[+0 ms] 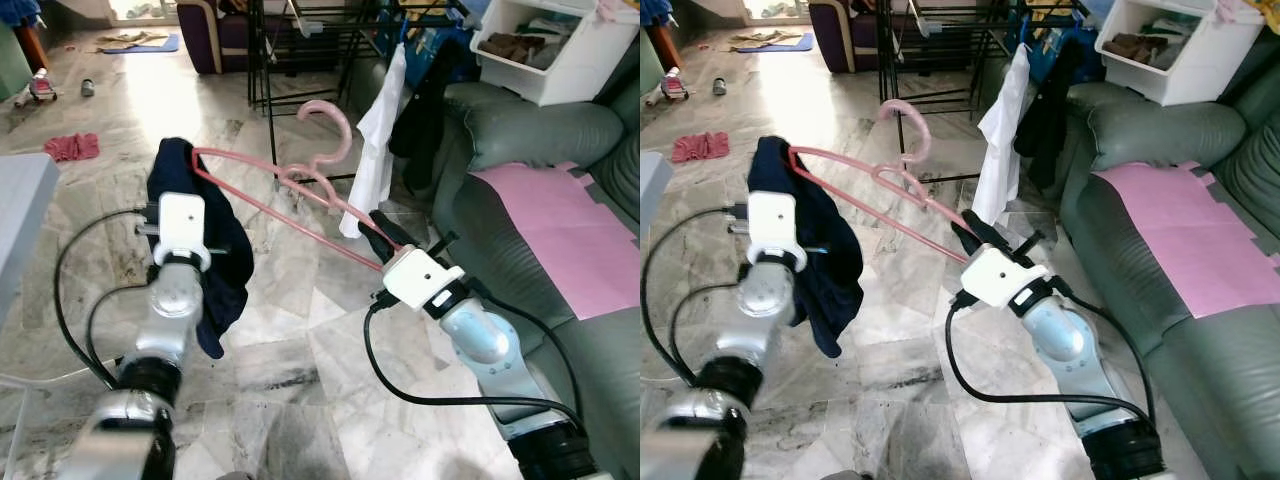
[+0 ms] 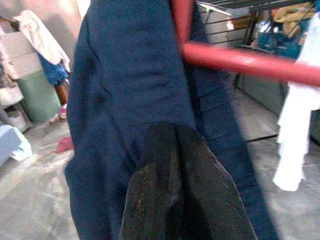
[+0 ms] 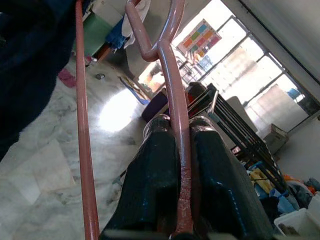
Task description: Hang hanger
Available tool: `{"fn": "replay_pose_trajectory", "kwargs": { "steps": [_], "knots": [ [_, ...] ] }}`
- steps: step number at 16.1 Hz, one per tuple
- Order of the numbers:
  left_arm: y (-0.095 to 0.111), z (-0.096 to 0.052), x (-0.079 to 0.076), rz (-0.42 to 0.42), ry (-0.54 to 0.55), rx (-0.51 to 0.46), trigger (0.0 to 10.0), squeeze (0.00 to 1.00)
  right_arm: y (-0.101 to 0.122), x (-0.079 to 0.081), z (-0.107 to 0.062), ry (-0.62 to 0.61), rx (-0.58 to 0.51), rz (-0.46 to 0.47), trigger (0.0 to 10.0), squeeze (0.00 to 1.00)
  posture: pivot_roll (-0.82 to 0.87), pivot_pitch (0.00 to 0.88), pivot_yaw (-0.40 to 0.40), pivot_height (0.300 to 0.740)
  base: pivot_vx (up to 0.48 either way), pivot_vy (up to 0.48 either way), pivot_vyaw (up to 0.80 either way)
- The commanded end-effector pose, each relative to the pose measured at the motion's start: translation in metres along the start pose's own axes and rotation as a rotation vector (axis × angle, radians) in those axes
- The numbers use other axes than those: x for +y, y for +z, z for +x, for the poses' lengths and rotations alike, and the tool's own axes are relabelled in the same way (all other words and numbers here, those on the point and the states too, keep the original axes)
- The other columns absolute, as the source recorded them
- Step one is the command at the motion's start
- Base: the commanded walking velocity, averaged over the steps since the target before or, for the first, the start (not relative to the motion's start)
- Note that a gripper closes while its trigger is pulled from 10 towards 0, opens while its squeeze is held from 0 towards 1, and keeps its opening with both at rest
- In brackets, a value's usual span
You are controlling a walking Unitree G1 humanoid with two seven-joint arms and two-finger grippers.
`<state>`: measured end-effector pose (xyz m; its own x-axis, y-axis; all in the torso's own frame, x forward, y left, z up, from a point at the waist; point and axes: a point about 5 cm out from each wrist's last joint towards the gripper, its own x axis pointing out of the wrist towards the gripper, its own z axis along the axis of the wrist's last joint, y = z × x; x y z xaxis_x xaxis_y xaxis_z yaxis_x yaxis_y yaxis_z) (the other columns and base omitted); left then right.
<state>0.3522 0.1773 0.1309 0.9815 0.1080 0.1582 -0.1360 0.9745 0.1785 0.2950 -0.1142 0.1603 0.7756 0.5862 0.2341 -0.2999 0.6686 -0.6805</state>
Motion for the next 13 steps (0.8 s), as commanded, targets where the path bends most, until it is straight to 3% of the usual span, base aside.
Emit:
{"fn": "replay_pose_trajectory", "kwargs": {
  "steps": [1, 6, 13],
  "knots": [
    [0.000, -0.012, -0.015, -0.039, -0.045, -0.006, 10.0, 1.00, 0.003, -0.006, 0.003, -0.046, -0.025, -0.007, 10.0, 0.00, 0.02, 0.046, -0.051, 0.740, 0.000, 0.000, 0.00],
    [-0.006, -0.028, -0.029, -0.040, -0.095, 0.027, 10.0, 1.00, 0.002, -0.005, 0.005, -0.052, -0.023, -0.003, 10.0, 0.00, 0.02, 0.044, -0.051, 0.740, 0.000, 0.000, 0.00],
    [0.009, -0.015, -0.056, -0.063, -0.152, 0.017, 10.0, 1.00, 0.006, -0.006, 0.007, -0.057, -0.038, -0.009, 10.0, 0.00, 0.01, 0.034, -0.045, 0.740, 0.000, 0.000, 0.00]
  ]
}}
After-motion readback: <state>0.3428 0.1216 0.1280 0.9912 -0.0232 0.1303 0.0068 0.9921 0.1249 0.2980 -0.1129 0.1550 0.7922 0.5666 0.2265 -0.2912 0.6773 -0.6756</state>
